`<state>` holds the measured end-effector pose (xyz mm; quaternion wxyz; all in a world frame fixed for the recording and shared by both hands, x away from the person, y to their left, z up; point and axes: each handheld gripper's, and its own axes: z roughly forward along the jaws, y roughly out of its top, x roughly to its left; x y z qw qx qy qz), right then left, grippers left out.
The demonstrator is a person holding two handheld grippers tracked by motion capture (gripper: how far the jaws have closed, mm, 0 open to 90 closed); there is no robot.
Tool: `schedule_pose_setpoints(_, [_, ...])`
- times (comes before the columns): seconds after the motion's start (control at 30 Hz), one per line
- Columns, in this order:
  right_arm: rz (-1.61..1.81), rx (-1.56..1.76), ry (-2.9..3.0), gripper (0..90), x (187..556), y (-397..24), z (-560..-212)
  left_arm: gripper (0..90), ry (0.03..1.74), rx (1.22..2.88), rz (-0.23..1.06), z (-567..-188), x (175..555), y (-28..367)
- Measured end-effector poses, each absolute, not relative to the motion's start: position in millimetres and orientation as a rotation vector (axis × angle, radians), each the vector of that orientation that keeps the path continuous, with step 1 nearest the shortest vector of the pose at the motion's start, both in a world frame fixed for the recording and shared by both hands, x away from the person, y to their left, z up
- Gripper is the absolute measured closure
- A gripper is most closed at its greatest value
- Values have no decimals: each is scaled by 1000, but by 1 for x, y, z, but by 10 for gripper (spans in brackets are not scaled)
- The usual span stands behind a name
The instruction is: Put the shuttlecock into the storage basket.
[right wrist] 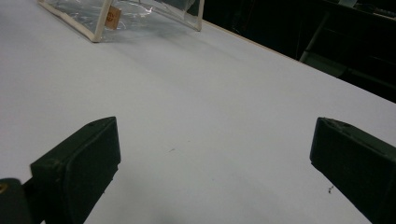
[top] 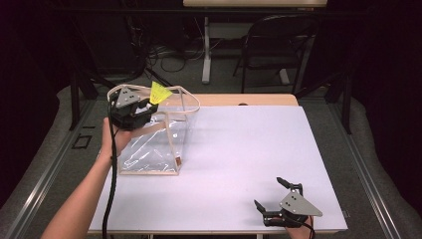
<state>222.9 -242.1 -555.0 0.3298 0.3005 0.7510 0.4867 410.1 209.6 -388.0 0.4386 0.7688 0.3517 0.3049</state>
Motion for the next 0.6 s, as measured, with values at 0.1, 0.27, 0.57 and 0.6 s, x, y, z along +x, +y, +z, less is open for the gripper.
schedule_pose_setpoints(0.1, [1273, 786, 1965, 12, 223, -242, -555, 646, 850, 1921, 742, -386, 413, 210])
schedule_pose_setpoints(0.27, [1272, 784, 1963, 12, 223, -243, -555, 646, 807, 1965, 731, -386, 418, 210])
schedule_pose_setpoints(0.57, [1271, 783, 1966, 12, 223, -242, -555, 646, 720, 2030, 716, -385, 426, 211])
schedule_pose_setpoints(0.6, [1271, 783, 1966, 12, 223, -242, -555, 646, 710, 2036, 711, -384, 427, 212])
